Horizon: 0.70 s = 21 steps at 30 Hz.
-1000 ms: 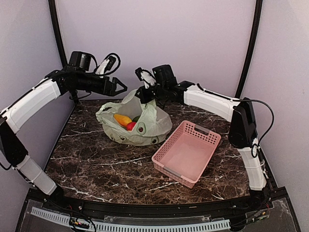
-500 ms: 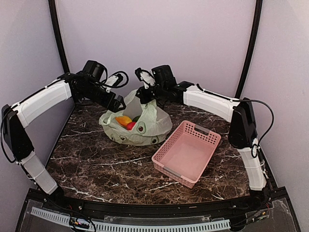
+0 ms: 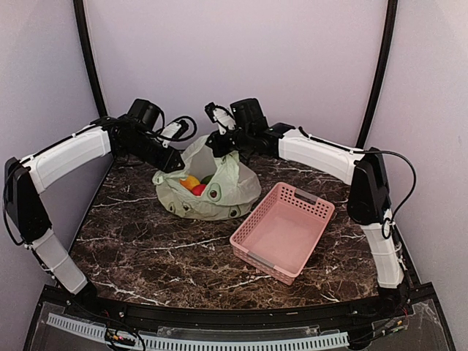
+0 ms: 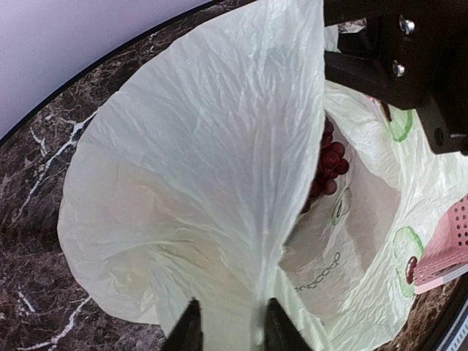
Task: Untie the knot of the plastic bag and take out the fruit
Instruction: Adjust the bag opening for the takeout bag.
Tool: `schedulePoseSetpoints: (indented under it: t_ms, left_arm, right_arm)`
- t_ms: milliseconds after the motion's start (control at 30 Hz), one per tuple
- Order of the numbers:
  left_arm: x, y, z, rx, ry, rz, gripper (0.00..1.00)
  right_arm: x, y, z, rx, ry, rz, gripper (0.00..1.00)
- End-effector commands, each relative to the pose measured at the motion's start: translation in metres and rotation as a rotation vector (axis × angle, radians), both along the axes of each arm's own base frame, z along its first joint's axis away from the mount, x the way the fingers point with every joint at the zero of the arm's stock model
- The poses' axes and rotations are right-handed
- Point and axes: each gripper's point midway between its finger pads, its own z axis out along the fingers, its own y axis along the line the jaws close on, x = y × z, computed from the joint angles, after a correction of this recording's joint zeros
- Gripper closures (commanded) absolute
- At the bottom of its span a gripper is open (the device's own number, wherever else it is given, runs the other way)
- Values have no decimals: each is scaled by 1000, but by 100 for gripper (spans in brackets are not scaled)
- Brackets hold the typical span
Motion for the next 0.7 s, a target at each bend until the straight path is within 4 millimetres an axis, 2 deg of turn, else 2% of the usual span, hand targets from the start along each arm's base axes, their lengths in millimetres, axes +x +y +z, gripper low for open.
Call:
schedulePoseSetpoints:
  t_ms: [0,33,67,100,300,467,533,667]
  left_arm:
    - [-11,-5,13,-82,-29,1,86]
    - [-10,-5,28,-113,-86,7,93]
    - [-11,-1,23,-106,-92,17,95]
    - [-10,1,31,-114,-128,23,98]
    - [-7,12,39,-112,-148,46,99]
    - [-7,11,48,-181,-153,39,99]
    - [-6,15,50,-194,-148,39,99]
    - [-2,31,63,-240,-182,70,99]
  right_arm:
    - [-6,2,34,65,-40,5,100]
    - [-6,2,32,65,-35,6,100]
    - [-6,2,32,66,-32,4,100]
    - [-6,1,31,65,-29,1,100]
    - [-5,1,31,73,-26,-6,100]
    - [-2,-3,32,76,-34,-35,100]
    - [1,-7,36,72,-52,-65,95]
    - [22,-33,41,19,-120,-240,72]
